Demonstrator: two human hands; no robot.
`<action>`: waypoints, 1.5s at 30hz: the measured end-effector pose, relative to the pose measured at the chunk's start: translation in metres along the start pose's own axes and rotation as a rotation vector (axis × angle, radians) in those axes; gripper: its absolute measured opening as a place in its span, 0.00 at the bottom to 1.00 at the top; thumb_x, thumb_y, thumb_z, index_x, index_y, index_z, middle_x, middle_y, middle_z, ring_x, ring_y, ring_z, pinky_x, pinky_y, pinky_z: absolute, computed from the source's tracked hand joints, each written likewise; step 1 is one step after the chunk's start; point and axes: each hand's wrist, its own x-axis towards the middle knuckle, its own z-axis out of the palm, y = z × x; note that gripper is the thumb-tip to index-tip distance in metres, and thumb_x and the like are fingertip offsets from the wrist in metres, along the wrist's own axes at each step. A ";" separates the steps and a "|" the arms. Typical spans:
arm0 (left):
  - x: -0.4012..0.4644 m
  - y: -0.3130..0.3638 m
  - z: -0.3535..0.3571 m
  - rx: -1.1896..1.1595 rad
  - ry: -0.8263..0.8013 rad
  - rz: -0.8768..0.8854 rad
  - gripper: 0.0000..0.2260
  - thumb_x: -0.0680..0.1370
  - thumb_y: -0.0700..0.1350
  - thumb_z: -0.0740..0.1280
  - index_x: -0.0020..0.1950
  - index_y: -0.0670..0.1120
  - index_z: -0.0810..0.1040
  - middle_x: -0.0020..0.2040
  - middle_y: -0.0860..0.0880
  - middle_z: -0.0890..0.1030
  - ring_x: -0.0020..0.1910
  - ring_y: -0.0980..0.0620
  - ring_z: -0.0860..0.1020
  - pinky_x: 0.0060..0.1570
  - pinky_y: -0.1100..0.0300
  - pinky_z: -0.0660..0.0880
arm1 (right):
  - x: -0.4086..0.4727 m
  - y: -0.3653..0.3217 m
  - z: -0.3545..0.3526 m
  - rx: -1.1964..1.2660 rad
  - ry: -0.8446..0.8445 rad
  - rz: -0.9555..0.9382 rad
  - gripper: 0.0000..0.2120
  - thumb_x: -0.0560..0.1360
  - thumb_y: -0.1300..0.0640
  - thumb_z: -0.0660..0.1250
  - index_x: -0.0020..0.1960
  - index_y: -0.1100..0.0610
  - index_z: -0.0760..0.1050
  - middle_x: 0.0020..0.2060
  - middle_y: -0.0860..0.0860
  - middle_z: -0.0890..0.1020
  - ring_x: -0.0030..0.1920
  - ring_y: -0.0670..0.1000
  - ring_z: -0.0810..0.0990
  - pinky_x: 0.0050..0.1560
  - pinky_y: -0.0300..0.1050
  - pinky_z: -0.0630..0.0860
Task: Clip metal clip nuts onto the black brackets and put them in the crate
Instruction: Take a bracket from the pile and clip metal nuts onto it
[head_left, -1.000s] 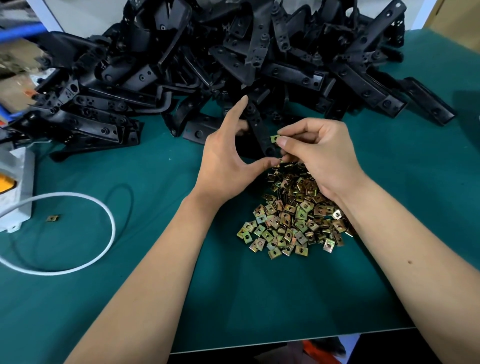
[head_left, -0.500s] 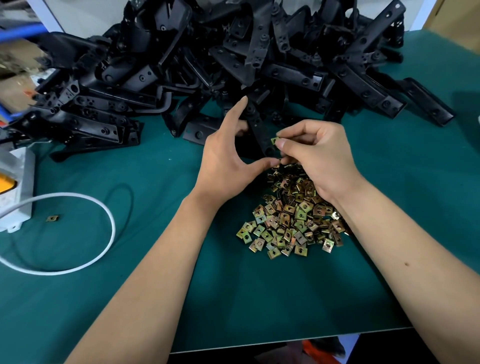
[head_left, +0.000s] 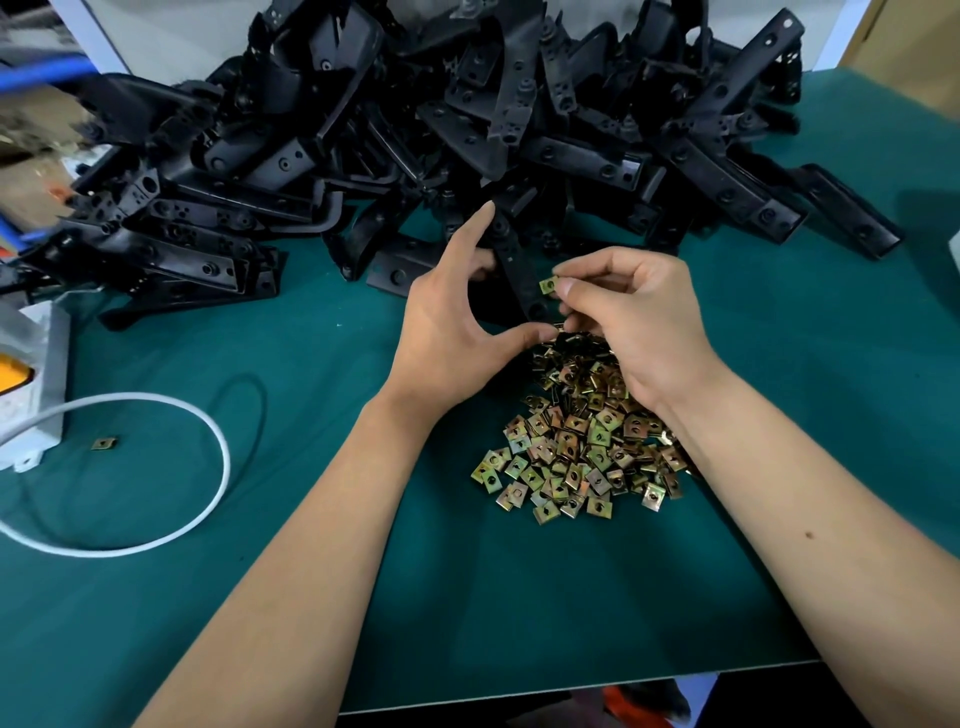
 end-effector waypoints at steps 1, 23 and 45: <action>0.000 0.000 0.000 0.001 0.001 0.002 0.50 0.66 0.55 0.84 0.81 0.46 0.62 0.58 0.52 0.83 0.62 0.57 0.79 0.69 0.60 0.72 | 0.000 0.000 0.000 -0.006 -0.006 -0.001 0.05 0.74 0.69 0.74 0.47 0.61 0.85 0.39 0.59 0.85 0.36 0.51 0.82 0.38 0.40 0.79; -0.001 0.004 0.000 0.087 -0.059 0.098 0.52 0.64 0.56 0.84 0.82 0.50 0.63 0.60 0.55 0.80 0.62 0.59 0.77 0.64 0.72 0.69 | 0.001 0.002 -0.004 -0.246 -0.188 -0.133 0.17 0.74 0.61 0.77 0.59 0.51 0.78 0.38 0.54 0.84 0.37 0.48 0.79 0.45 0.40 0.77; 0.005 -0.014 -0.011 0.056 0.285 -0.298 0.51 0.65 0.60 0.83 0.82 0.51 0.61 0.60 0.54 0.81 0.60 0.60 0.77 0.55 0.80 0.65 | 0.005 -0.001 -0.014 -1.093 -0.340 -0.341 0.06 0.79 0.50 0.72 0.54 0.46 0.85 0.50 0.47 0.78 0.56 0.51 0.68 0.57 0.46 0.67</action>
